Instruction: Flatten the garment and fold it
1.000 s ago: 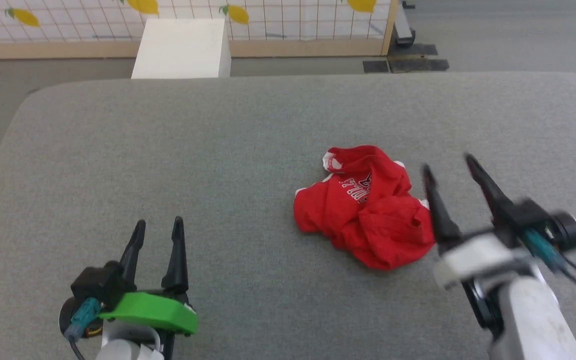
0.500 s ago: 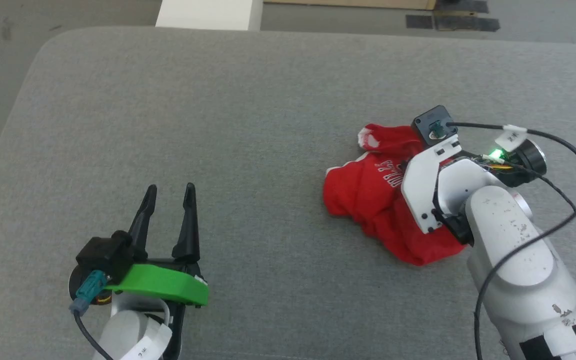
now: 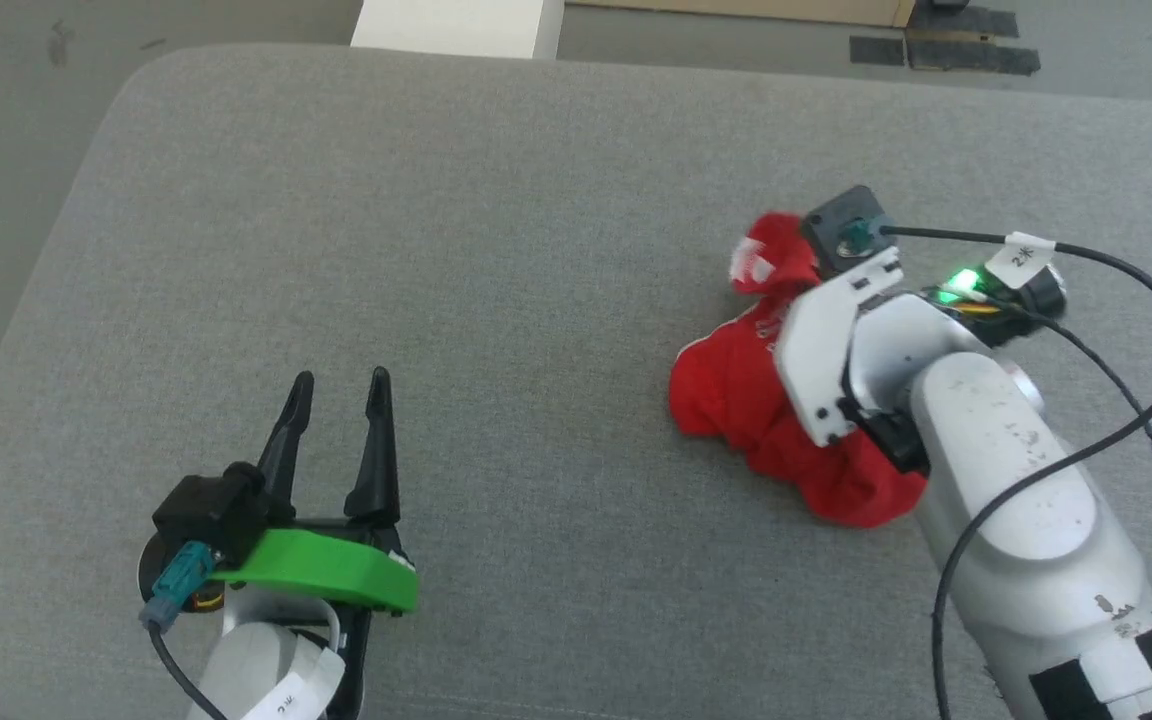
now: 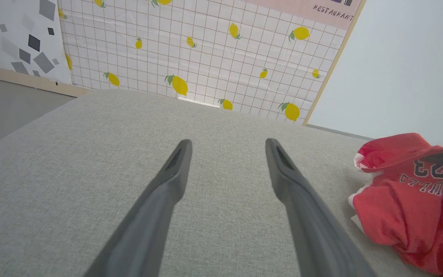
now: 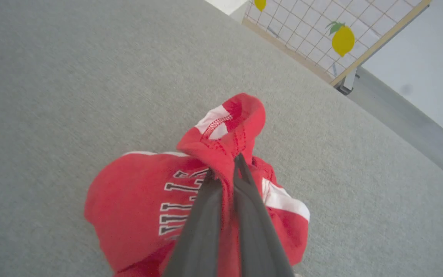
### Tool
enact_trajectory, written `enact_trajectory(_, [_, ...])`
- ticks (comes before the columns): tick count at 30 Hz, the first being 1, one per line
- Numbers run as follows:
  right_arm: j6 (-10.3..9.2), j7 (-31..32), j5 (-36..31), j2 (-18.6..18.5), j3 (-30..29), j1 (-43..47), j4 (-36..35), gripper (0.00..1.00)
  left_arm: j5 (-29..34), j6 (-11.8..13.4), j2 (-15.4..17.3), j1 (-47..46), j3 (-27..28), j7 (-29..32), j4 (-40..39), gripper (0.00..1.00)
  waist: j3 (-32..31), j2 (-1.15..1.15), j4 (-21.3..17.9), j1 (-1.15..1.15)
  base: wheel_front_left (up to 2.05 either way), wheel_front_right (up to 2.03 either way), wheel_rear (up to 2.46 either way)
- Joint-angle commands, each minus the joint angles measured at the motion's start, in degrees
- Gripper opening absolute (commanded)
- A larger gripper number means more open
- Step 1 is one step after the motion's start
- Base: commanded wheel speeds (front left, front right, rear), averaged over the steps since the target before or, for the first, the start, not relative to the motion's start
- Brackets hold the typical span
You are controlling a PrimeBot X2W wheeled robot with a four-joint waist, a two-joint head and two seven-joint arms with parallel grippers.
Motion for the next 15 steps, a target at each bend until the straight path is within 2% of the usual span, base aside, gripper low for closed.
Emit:
enact_trajectory(1, [-0.1, -1.77, 1.28, 0.63, 1.29, -1.54, -1.4, 0.0, 0.05, 0.2, -0.14, 0.6, 0.2, -0.2, 0.15, 1.0, -1.14, 0.0, -0.56, -0.01, 0.0, 0.0, 0.0])
enact_trajectory(4, [-0.1, -6.49, 4.75, 1.22, 3.42, -3.34, -4.93, 0.0, 0.16, 0.22, -0.14, 1.0, 0.07, -0.2, 0.17, 1.0, -2.23, 0.0, -0.92, -0.01, 0.0, 0.0, 0.0])
enact_trajectory(9, [-0.1, -12.76, 9.65, 1.62, 3.41, -5.0, -11.38, 0.0, 0.32, 0.17, -0.14, 1.76, -0.17, -0.21, 0.37, 1.0, -3.73, 0.0, -1.24, -0.01, 0.0, 0.0, 0.0])
enact_trajectory(12, [-0.1, -14.73, 12.36, 1.67, 0.97, -4.02, -15.72, 0.0, 0.43, 0.13, -0.14, 2.28, -0.25, -0.21, 0.42, 1.0, -4.42, 0.0, -1.44, -0.01, 0.0, 0.0, 0.0])
enact_trajectory(15, [-0.1, -14.38, 13.25, 1.69, -4.54, -0.66, -18.52, 0.0, 0.55, 0.1, -0.14, 2.67, -0.21, -0.21, 0.45, 1.0, -4.83, 0.0, -1.6, -0.01, 0.0, 0.0, 0.0])
